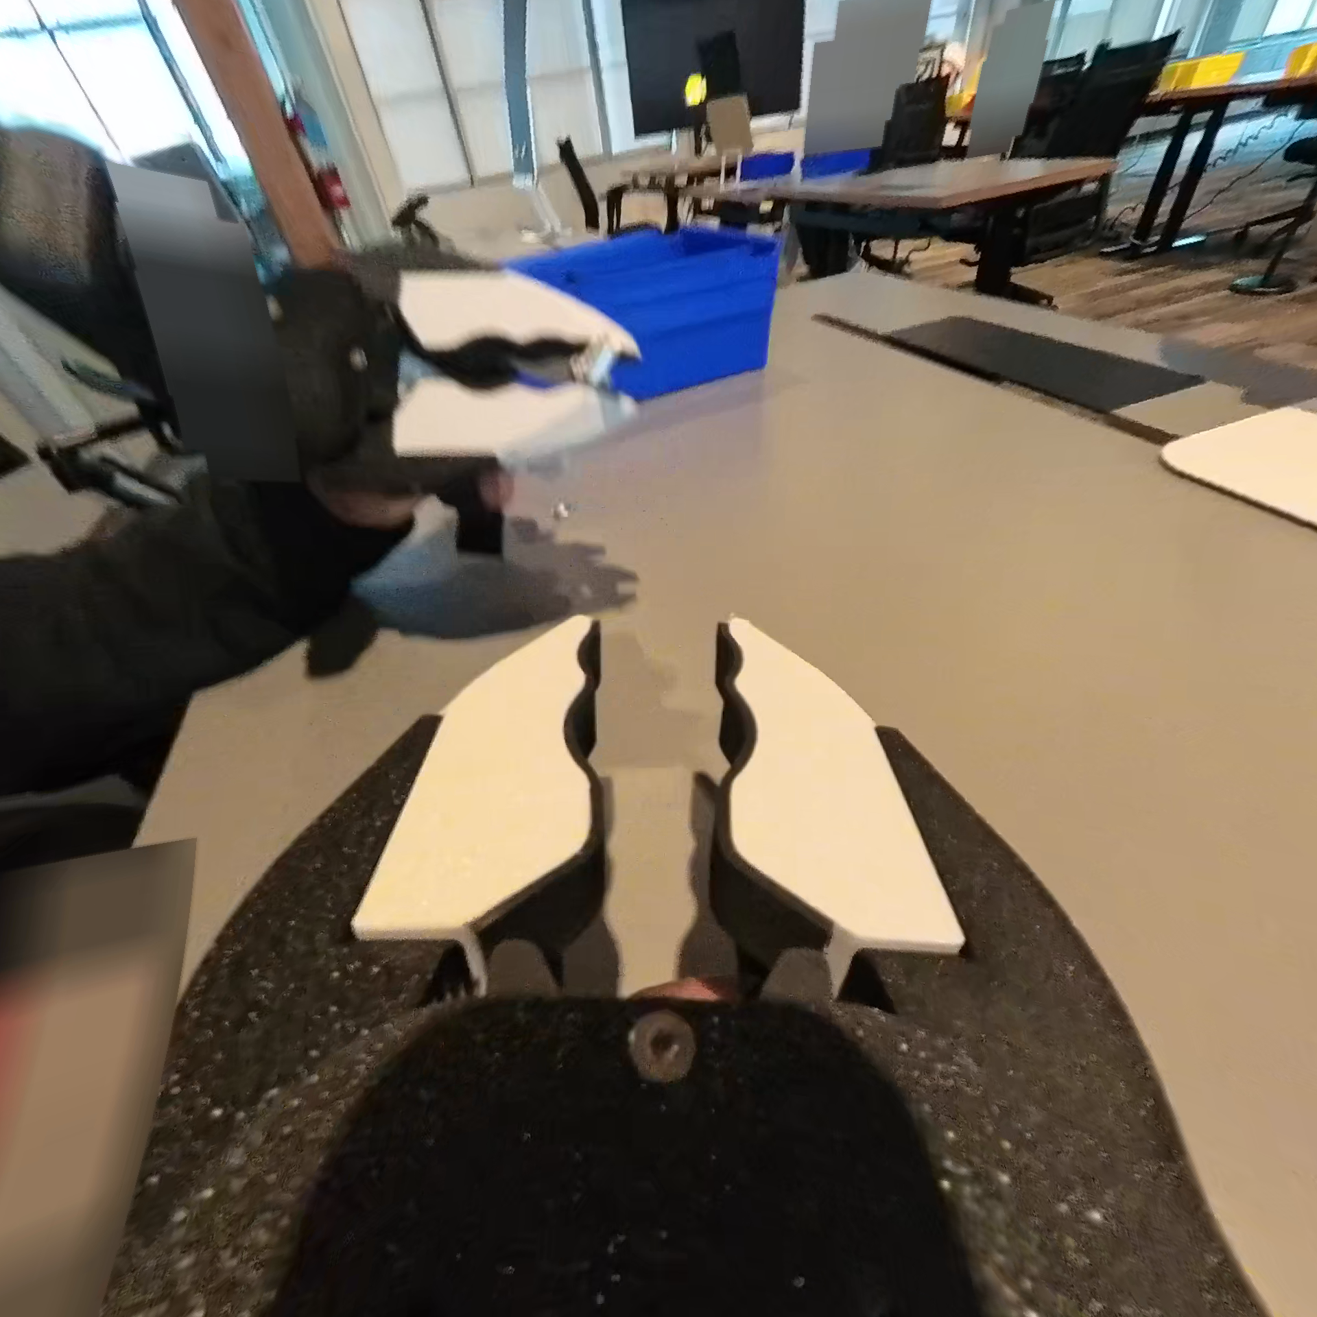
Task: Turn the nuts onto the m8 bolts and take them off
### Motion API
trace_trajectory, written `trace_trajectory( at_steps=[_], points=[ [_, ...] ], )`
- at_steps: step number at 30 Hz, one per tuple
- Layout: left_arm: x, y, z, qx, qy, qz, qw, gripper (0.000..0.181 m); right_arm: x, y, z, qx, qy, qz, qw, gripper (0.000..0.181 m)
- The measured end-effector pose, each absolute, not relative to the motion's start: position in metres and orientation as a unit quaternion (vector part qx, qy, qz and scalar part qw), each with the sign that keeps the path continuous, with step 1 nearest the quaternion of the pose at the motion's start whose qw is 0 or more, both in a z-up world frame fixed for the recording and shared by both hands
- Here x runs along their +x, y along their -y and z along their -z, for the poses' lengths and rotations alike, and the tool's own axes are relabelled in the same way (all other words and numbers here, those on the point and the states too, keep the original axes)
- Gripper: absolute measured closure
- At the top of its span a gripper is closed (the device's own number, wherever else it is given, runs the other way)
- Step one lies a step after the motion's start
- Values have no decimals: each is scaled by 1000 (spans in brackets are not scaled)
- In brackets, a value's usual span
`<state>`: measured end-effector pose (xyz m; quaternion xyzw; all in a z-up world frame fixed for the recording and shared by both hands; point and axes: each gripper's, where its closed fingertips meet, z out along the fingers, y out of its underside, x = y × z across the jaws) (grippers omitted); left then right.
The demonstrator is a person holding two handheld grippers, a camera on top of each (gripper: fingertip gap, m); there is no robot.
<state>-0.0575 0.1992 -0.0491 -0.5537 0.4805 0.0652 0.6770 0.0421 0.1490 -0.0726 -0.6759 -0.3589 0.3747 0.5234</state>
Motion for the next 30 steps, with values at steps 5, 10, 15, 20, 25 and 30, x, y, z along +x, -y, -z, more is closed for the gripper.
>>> trace_trajectory(
  at_steps=[5, 10, 15, 20, 25, 30],
  points=[
    [-168, -189, 53, -597, -384, -110, 696, 167, -1, -143, 96, -684, 462, -325, 462, 146],
    [-212, -179, 53, -606, -329, -86, 719, 167, -70, -143, 113, -661, 582, -295, 370, 146],
    [-220, -183, 52, -620, -303, -79, 720, 167, -135, -162, 122, -639, 638, -298, 310, 151],
    [-226, -180, 53, -629, -284, -67, 721, 166, -174, -179, 141, -636, 659, -296, 273, 153],
    [-223, -176, 57, -631, -286, -63, 718, 166, -187, -179, 154, -620, 676, -312, 246, 155],
    [-222, -174, 59, -636, -285, -70, 714, 166, -193, -187, 156, -619, 678, -312, 243, 154]
  ],
)
